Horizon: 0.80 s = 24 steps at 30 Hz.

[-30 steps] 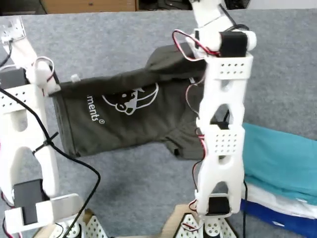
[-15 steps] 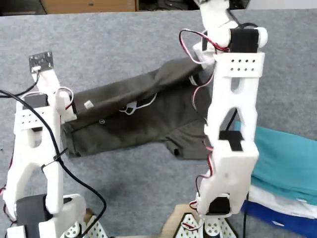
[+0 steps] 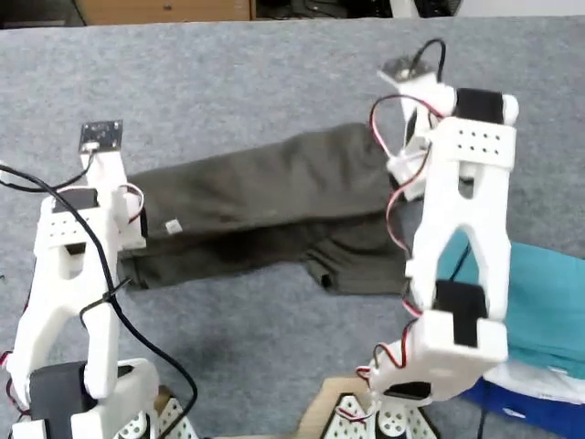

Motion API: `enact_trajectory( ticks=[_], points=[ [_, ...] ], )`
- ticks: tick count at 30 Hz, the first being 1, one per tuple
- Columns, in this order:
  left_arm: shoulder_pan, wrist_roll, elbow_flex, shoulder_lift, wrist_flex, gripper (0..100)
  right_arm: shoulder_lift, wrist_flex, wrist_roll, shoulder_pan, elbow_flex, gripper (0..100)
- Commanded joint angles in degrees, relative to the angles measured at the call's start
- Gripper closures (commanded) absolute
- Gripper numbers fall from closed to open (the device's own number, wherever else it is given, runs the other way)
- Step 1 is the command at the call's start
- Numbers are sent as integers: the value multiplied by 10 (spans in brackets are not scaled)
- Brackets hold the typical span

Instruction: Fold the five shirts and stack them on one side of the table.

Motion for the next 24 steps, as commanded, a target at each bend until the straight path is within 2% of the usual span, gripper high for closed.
enact_trajectory(
  ticks=[1, 12, 24],
  points=[
    [3, -8, 10, -20, -9, 981, -74, -36, 9, 10, 73, 995],
    [4, -7, 48, -21, -4, 981, -173, -159, 7, 14, 316, 995],
    [4, -50, 72, -21, -3, 981, -177, -179, 9, 29, 342, 995]
  ],
)
